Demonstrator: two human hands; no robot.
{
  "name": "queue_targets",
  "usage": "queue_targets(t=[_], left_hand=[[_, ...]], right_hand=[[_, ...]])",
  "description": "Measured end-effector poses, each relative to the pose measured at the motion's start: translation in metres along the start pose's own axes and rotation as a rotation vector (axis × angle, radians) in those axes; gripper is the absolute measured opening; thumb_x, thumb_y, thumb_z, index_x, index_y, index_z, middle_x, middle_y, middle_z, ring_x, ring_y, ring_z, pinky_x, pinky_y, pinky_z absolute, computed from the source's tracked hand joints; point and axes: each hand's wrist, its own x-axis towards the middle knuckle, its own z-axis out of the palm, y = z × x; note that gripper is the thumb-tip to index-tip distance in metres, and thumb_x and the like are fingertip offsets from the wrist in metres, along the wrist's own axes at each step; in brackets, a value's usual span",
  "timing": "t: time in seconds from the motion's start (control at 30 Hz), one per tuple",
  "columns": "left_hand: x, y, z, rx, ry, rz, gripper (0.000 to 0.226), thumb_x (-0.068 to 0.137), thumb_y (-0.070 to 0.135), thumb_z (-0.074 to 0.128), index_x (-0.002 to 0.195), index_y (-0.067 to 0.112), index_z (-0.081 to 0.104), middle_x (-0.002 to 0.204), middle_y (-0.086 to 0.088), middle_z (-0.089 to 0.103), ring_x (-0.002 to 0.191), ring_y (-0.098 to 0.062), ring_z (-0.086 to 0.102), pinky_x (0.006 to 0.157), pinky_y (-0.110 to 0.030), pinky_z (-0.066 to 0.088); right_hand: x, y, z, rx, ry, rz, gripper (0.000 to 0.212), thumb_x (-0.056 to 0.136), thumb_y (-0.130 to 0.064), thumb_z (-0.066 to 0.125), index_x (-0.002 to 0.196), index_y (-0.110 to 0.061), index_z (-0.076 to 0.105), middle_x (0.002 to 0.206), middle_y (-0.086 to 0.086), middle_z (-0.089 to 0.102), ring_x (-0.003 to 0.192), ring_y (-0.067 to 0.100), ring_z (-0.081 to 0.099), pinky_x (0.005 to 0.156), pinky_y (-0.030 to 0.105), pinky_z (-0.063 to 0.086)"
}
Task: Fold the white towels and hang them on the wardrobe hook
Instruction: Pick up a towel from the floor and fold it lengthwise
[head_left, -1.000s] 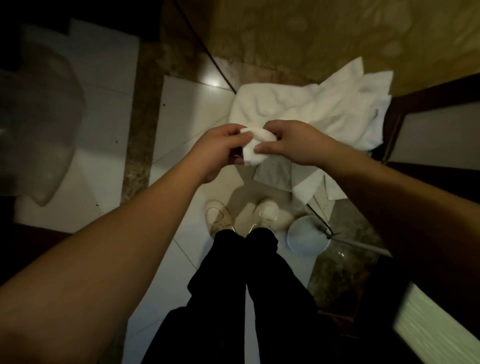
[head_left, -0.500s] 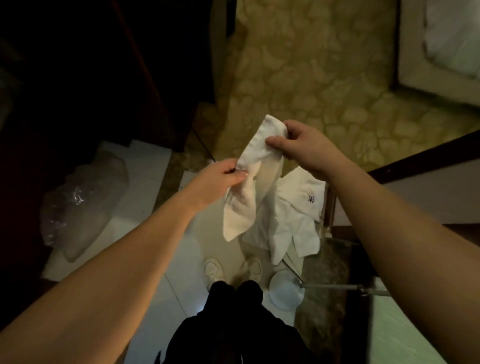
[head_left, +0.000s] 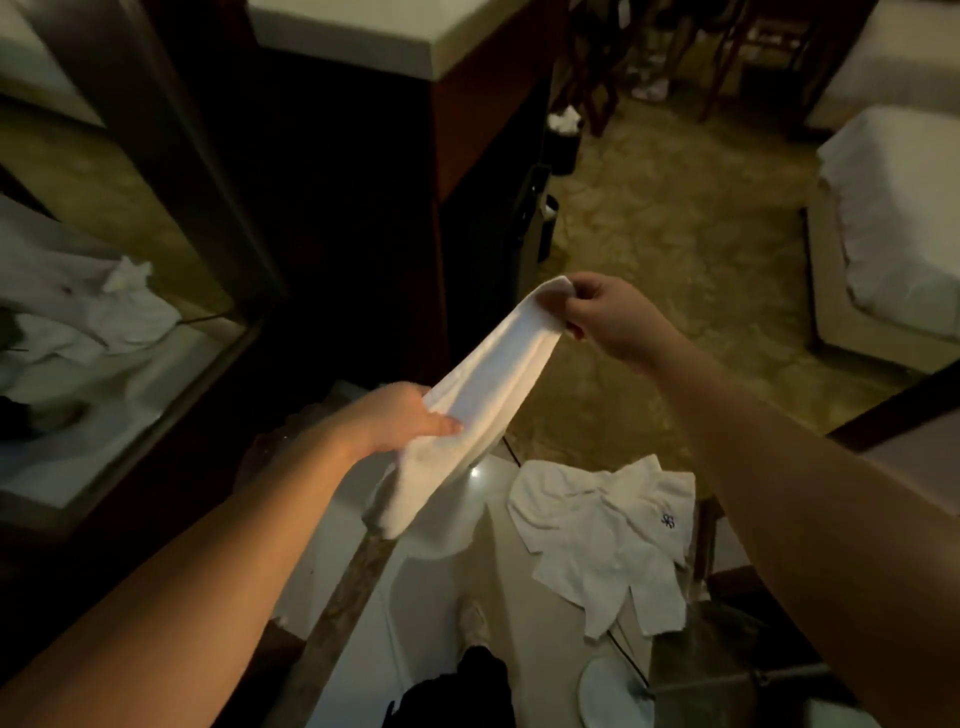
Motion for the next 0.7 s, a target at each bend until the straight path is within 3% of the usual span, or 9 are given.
queue_targets(t=[0.2,0.3,0.37,0.4,0.47,0.53,0.63,0.7], left_hand=[[-0.123,-0.046,-0.005,0.120,0.184,-0.138,0.056,0.084,0.049,0.075,0.121,0.009,0.063,0.113,-0.010,0.067,0.100,-0.026,0.063,0.082,-0.035,0.049],[-0.193,-0.065,-0.010,0.191,0.217,-0.240,0.048,0.082,0.053,0.075,0.100,0.010,0.064,0.092,-0.006,0.065,0.079,-0.020,0.060,0.062,-0.030,0.043],[-0.239,-0.080,-0.015,0.205,0.270,-0.304,0.056,0.079,0.057,0.076,0.100,0.007,0.064,0.092,-0.008,0.066,0.081,-0.022,0.061,0.068,-0.033,0.042],[-0.263,-0.089,-0.017,0.205,0.306,-0.323,0.064,0.078,0.058,0.076,0.110,0.004,0.064,0.104,-0.011,0.068,0.092,-0.025,0.063,0.075,-0.035,0.044],[-0.314,-0.106,-0.021,0.163,0.341,-0.354,0.083,0.075,0.061,0.077,0.130,0.002,0.057,0.127,-0.013,0.063,0.111,-0.029,0.061,0.088,-0.033,0.046],[-0.363,-0.128,-0.025,0.085,0.369,-0.378,0.084,0.067,0.066,0.079,0.125,0.008,0.062,0.122,-0.010,0.066,0.108,-0.026,0.063,0.094,-0.038,0.051],[-0.436,-0.157,-0.024,0.029,0.394,-0.415,0.047,0.074,0.056,0.080,0.091,0.015,0.066,0.089,-0.003,0.067,0.081,-0.018,0.065,0.074,-0.032,0.055],[-0.485,-0.176,-0.020,0.039,0.415,-0.433,0.036,0.081,0.047,0.078,0.084,0.014,0.063,0.071,0.000,0.060,0.057,-0.008,0.057,0.050,-0.022,0.043]], right_hand=[[-0.066,-0.049,0.039,-0.060,-0.094,-0.139,0.026,0.103,-0.035,0.054,0.117,-0.019,0.069,0.067,-0.010,0.054,0.053,-0.001,0.049,0.050,0.006,0.036],[-0.106,-0.079,0.062,-0.057,-0.105,-0.188,0.029,0.105,-0.034,0.050,0.112,-0.014,0.069,0.060,-0.015,0.057,0.053,-0.004,0.054,0.049,0.004,0.035],[-0.133,-0.099,0.076,-0.027,-0.137,-0.209,0.027,0.106,-0.035,0.049,0.100,-0.016,0.067,0.051,-0.022,0.055,0.047,-0.009,0.051,0.049,0.006,0.035],[-0.145,-0.109,0.083,-0.004,-0.150,-0.219,0.029,0.105,-0.037,0.049,0.097,-0.016,0.067,0.050,-0.023,0.054,0.046,-0.008,0.050,0.050,0.009,0.035],[-0.168,-0.127,0.100,0.048,-0.156,-0.229,0.031,0.104,-0.040,0.051,0.104,-0.015,0.068,0.057,-0.020,0.055,0.049,-0.009,0.050,0.054,0.011,0.036],[-0.191,-0.146,0.121,0.100,-0.171,-0.228,0.030,0.103,-0.039,0.052,0.115,-0.016,0.067,0.072,-0.016,0.059,0.055,-0.010,0.055,0.055,0.010,0.040],[-0.226,-0.172,0.160,0.140,-0.179,-0.220,0.036,0.102,-0.039,0.053,0.127,-0.015,0.064,0.099,-0.006,0.067,0.082,0.002,0.063,0.069,0.015,0.045],[-0.251,-0.190,0.189,0.166,-0.181,-0.218,0.038,0.102,-0.040,0.055,0.130,-0.016,0.064,0.108,-0.001,0.069,0.093,0.011,0.065,0.079,0.024,0.049]])
